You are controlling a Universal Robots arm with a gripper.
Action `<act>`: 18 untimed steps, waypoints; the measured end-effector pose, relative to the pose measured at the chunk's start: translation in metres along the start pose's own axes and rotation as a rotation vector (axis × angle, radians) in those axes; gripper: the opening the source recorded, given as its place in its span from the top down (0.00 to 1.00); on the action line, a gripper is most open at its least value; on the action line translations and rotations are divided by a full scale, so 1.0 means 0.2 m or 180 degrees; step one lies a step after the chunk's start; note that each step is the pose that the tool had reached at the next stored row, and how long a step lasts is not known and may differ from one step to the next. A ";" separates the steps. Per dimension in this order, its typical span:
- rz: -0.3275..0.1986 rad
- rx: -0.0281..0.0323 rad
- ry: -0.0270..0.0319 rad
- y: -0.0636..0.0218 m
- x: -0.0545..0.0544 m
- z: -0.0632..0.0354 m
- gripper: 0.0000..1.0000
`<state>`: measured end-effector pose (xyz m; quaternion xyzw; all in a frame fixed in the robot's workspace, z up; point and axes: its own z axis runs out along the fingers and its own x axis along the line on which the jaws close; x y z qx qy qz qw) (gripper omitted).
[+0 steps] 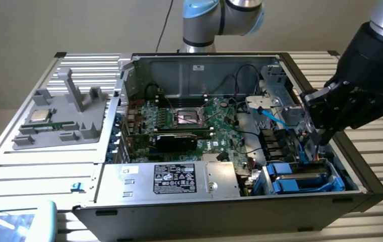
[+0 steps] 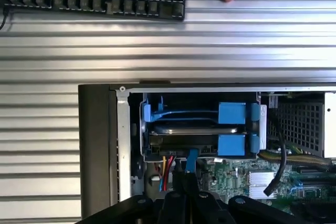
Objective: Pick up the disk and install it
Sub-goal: 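Insert the second disk wire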
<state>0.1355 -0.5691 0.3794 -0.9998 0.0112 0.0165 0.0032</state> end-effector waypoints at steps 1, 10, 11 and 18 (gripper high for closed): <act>0.0000 -0.0005 0.0000 -0.011 0.00 -0.017 0.89; 0.0001 -0.0027 0.0001 -0.130 -0.02 -0.036 0.89; 0.0001 -0.0028 0.0000 -0.130 -0.02 -0.036 0.89; 0.0001 -0.0028 0.0001 -0.130 -0.02 -0.036 0.89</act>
